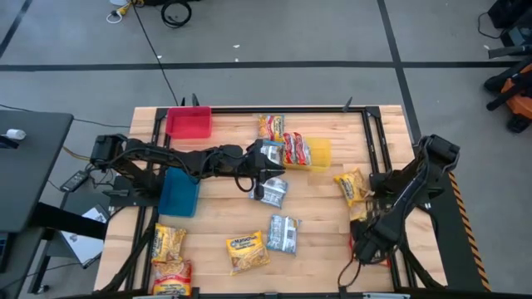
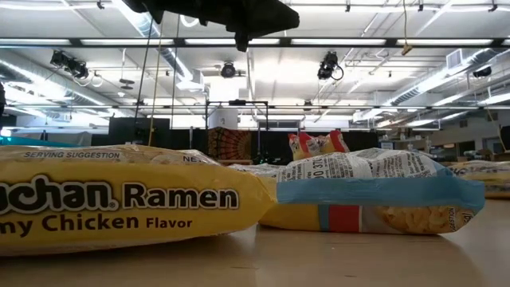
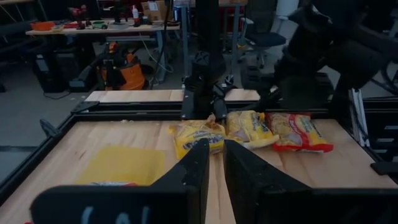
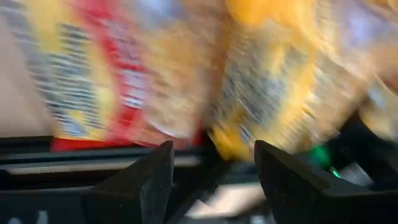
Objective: Sort Maruchan noodles
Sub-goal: Put the red noodle pack into the yellow bin
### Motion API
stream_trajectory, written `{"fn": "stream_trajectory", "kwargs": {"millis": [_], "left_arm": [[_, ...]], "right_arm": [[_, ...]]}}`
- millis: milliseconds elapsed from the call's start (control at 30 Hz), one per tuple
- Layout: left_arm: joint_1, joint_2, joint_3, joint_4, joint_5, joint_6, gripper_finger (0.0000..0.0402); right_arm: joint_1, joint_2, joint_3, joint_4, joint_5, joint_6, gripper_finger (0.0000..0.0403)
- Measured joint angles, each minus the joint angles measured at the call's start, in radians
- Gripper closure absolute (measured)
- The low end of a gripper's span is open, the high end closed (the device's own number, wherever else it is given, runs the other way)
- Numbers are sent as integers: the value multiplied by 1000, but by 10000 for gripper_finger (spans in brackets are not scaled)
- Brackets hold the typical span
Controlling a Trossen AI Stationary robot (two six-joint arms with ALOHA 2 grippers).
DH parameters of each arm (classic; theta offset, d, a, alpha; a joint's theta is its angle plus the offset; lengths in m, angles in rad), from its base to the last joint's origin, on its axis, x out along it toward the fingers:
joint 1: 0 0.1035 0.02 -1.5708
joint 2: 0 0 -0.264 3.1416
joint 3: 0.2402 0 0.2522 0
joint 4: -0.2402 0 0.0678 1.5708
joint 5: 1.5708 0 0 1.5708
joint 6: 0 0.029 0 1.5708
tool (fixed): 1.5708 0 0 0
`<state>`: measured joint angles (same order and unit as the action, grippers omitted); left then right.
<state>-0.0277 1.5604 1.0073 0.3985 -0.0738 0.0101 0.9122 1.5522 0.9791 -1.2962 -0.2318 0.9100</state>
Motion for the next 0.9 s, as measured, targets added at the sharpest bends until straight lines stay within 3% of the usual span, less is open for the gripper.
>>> {"fn": "stream_trajectory", "kwargs": {"millis": [67,200,300,367,467,700,900], "left_arm": [[0,1,0,0,0,-7,349],[-1,1,0,-13,0,-22,349],[-5,1,0,-14,0,-18,349],[-5,1,0,-14,0,-3,349],[-5,1,0,-14,0,1,349],[-5,1,0,-18,0,1,349],[-5,1,0,-24,0,1,349]], "right_arm": [[3,-12,0,-1,-43,16,174],[29,-24,0,205,-98,108,174],[73,-10,2,396,-21,165,174],[96,20,3,412,33,178,174],[103,72,1,319,-5,168,174],[72,177,1,211,-114,-100,174],[4,240,7,173,-63,-380,175]]}}
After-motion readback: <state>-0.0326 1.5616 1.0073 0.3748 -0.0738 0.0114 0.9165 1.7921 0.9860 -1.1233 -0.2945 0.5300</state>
